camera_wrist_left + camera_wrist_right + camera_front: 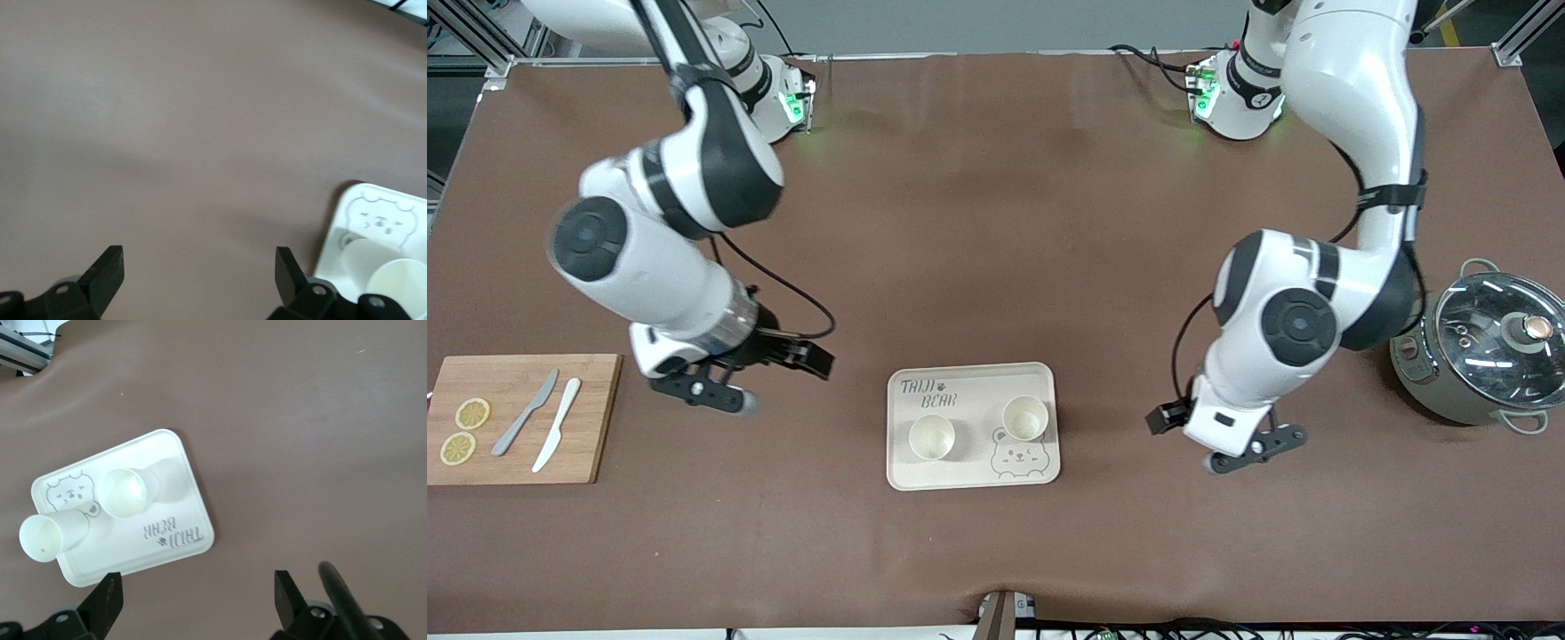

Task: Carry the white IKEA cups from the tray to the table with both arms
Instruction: 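Reach both grippers down to the two white cups on the tray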

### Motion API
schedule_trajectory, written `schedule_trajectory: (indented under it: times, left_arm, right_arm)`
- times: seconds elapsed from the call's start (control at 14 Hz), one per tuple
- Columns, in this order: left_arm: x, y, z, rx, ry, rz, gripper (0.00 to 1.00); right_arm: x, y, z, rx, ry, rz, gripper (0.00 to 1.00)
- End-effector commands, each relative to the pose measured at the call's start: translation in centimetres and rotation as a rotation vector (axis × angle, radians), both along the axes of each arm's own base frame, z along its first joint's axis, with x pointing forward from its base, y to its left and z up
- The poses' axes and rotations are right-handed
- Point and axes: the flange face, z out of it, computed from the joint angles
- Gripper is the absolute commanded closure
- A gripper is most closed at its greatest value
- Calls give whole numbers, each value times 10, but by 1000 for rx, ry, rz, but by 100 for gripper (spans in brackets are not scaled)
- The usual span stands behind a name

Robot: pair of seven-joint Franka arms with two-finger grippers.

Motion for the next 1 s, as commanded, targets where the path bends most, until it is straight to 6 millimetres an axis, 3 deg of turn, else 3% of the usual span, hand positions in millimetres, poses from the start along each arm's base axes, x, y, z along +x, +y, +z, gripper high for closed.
schedule_trajectory:
  times: [0.0,0.29,0.64,0.93]
  left_arm:
    - [-2,-27,-6,-22,-37,46,0]
    - [-13,-67,-19,-77,-60,78,0]
    - [-30,-117,-44,-108,-92,94,0]
    - [-35,-135,-66,-121,-107,103,0]
  right_arm:
    - [13,23,-26,24,-26,-63,0]
    - [17,63,-80,38,-74,-69,0]
    - [25,80,-126,48,-120,-62,0]
    - [30,82,-157,50,-155,-63,0]
